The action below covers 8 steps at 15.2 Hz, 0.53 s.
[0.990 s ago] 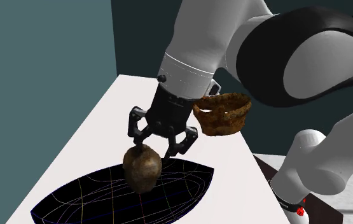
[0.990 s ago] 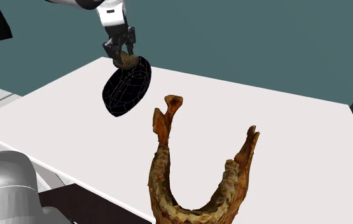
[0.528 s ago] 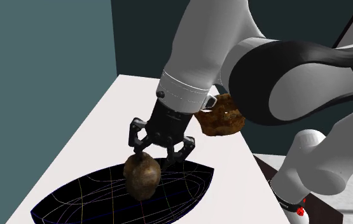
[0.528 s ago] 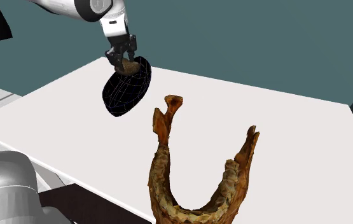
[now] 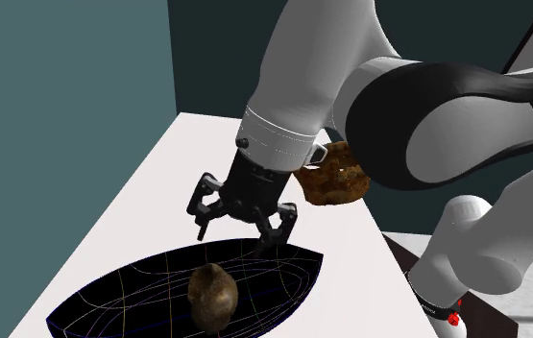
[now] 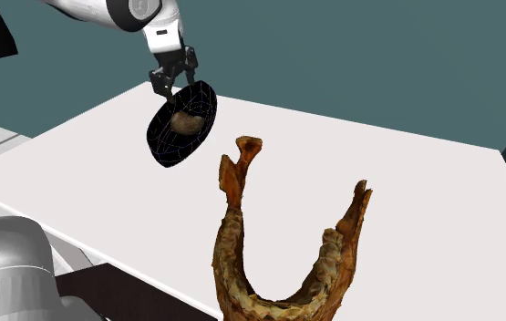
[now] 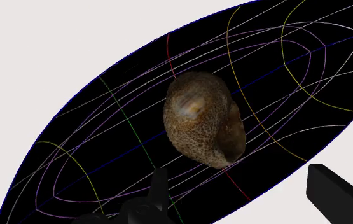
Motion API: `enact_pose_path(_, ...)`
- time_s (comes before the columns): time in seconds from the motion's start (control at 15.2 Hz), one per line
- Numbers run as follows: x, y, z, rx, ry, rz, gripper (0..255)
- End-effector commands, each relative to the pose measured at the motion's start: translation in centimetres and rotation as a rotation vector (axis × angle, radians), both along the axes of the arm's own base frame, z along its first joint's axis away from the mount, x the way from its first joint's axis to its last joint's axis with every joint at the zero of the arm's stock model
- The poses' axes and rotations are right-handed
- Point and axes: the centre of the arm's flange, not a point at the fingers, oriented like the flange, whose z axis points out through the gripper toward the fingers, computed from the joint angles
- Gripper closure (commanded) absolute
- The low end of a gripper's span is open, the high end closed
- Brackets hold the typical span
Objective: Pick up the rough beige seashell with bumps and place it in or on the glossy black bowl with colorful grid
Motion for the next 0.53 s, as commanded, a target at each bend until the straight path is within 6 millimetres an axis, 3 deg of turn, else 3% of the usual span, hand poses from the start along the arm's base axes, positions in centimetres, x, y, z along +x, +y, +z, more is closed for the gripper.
enact_pose_path(0.0, 0.0, 0.0, 0.0, 0.000, 0.000, 0.000, 0)
enact_pose_path(0.13, 0.0, 0.0, 0.0, 0.000, 0.000, 0.000, 0)
enact_pose_path(0.4, -0.4, -1.2, 4.8, 0.000, 0.000, 0.000, 0)
enact_pose_path(0.46, -0.4, -1.2, 4.8, 0.000, 0.000, 0.000, 0)
